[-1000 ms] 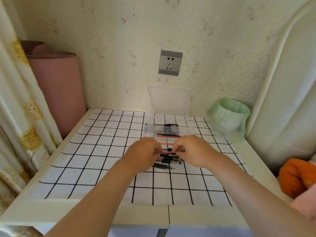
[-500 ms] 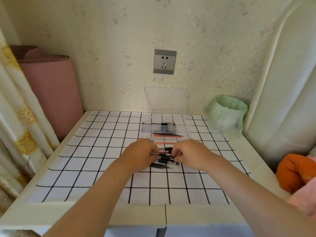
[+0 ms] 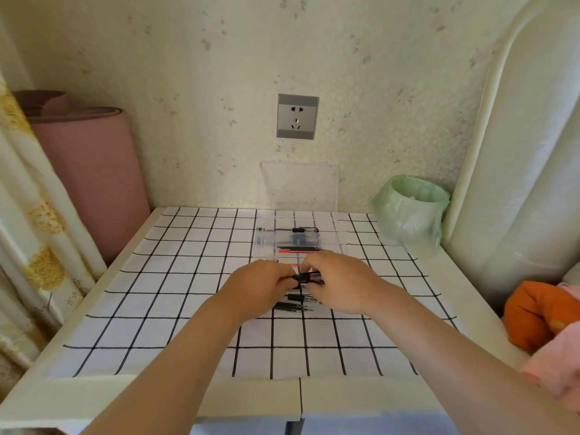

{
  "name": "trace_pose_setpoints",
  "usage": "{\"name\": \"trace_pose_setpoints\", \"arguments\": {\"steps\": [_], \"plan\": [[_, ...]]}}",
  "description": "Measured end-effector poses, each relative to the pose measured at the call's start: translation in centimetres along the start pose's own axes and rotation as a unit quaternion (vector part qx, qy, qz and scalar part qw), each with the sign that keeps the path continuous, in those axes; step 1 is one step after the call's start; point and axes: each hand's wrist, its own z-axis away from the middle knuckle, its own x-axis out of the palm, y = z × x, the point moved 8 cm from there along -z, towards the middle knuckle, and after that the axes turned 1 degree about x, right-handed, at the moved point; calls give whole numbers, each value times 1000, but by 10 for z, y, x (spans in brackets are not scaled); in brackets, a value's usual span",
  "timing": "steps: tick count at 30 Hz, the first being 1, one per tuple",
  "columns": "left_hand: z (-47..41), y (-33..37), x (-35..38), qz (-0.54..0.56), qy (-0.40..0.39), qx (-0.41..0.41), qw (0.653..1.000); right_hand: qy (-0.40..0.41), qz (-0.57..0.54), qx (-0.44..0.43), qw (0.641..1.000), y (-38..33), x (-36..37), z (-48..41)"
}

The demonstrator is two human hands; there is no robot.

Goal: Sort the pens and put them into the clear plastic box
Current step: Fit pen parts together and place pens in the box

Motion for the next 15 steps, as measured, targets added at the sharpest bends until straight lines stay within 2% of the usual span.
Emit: {"name": "trace_pose_setpoints", "arguments": {"steps": [4, 10, 15], "plan": [[2, 1, 7, -5, -43, -7, 999, -44, 28, -23, 998, -9, 10, -2], [5, 3, 0, 32, -30, -5, 999, -61, 6, -18, 998, -9, 19, -1], [8, 1, -5, 61, -38, -7, 997, -64, 32, -33, 997, -17, 11, -1]]}}
